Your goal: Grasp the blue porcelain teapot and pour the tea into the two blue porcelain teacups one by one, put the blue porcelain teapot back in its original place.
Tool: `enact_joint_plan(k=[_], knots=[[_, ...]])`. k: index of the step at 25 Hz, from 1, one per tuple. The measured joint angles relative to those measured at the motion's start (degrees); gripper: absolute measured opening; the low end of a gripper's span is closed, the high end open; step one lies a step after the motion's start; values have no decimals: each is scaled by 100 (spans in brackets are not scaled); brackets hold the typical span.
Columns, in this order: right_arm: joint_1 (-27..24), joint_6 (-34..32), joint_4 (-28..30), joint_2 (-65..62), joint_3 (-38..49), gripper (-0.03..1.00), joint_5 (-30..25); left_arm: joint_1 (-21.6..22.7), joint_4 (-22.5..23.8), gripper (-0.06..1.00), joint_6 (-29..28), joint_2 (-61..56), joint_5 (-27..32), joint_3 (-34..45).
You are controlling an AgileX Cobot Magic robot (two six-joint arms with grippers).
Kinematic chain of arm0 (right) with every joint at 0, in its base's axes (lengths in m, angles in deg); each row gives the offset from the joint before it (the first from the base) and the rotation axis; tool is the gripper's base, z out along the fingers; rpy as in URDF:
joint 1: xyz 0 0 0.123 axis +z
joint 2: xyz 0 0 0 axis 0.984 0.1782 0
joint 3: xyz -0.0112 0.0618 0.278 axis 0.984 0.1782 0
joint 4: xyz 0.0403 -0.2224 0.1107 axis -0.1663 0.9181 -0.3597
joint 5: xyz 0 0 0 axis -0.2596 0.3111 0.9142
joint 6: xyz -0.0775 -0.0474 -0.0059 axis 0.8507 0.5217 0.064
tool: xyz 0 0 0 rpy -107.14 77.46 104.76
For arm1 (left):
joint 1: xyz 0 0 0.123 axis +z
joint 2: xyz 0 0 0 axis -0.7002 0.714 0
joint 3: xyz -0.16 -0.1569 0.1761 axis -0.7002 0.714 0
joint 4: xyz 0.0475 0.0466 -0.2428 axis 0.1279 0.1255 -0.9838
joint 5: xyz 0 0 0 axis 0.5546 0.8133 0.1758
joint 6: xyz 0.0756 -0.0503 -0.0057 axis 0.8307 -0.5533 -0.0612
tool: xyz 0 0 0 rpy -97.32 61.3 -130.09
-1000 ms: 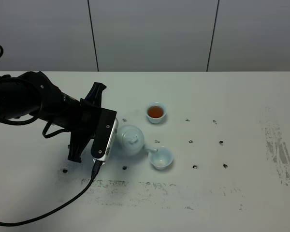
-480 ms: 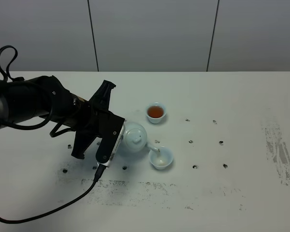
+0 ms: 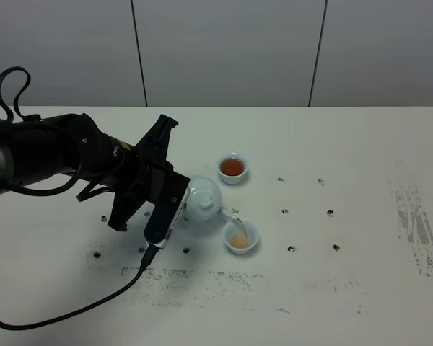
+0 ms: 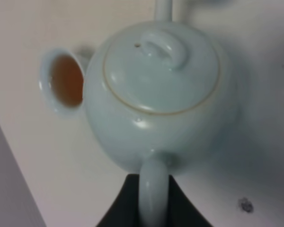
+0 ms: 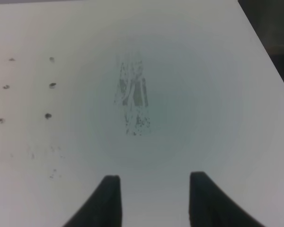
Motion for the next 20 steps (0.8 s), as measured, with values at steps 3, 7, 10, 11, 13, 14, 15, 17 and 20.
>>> enact_joint_plan(k=[3,7,10,11,13,14,15,17,20], knots=[[0,0,0,0,0,35,0,0,43,11,0,-69,0,0],[0,0,0,0,0,35,0,0,117,11,5,-146,0,0],[0,0,0,0,0,35,0,-12,232,11,5,-179,5,0],[0,0,0,0,0,35,0,-20,265,11,5,-179,5,0],[0,0,0,0,0,35,0,-49,353,11,5,-179,17,0],[0,0,0,0,0,35,0,-68,403,11,5,-179,24,0],[0,0,0,0,0,35,0,-78,441,11,5,-179,23,0],[0,0,0,0,0,35,0,-121,541,11,5,-179,29,0],[0,0,0,0,0,35,0,-164,758,11,11,-179,42,0]])
